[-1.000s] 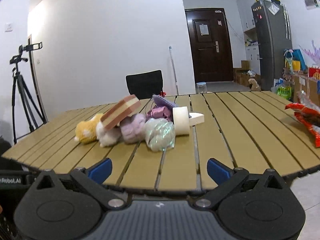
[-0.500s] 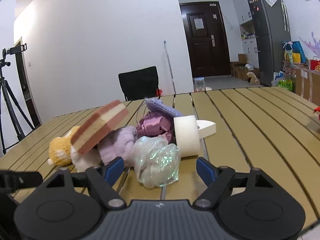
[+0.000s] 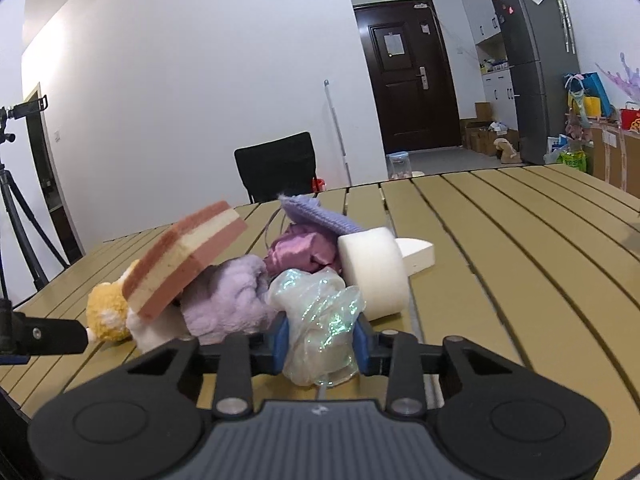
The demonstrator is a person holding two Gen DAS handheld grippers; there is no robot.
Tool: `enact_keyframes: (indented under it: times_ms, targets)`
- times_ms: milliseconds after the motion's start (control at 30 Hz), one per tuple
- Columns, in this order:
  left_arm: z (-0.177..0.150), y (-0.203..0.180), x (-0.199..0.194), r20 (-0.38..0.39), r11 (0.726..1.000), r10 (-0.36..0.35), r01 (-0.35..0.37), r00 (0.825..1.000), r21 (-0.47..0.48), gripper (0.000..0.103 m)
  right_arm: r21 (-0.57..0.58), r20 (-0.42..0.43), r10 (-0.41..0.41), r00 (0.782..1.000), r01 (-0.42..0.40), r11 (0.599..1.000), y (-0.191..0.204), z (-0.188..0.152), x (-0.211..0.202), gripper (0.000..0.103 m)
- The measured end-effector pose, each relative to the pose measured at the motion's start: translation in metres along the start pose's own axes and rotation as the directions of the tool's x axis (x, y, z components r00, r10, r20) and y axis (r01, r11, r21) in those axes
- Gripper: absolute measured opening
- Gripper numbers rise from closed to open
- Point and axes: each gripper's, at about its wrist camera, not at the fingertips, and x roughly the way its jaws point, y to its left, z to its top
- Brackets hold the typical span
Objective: Collect trash
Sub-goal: 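Grasp the clear plastic bag with the right gripper, then grasp the pink-brown sponge with the left gripper while right holds the plastic bag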
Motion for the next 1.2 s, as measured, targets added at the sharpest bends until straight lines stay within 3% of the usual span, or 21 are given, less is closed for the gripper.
enact_keyframes:
  times_ms: [167,400,667,1200]
  targets:
    - [-0.003,-0.009,0.0,-0.008,1.0,-0.014,0.014,1.0,0.015,0.103,-0.004,0.026,0.018,1.0,-0.017,1.0,-0.008,0.003,-0.018,0.029]
    - [-0.003,-0.027,-0.003,-0.005,0.998,-0.054,0.054,0.999,0.042,0.103,0.023,0.099,-0.031,0.995,0.029,0.999,-0.03,0.013,-0.036,0.029]
    - [0.022,-0.046,-0.005,0.034,0.999,-0.029,0.028,0.999,0.042,0.103,0.065,0.113,-0.067,0.991,0.06,0.996,-0.057,0.019,-0.034,0.029]
    - [0.064,-0.073,0.041,-0.092,1.0,0.0,0.003,0.996,0.03,0.103,0.094,0.094,-0.193,0.977,0.184,0.978,-0.092,0.018,-0.027,0.029]
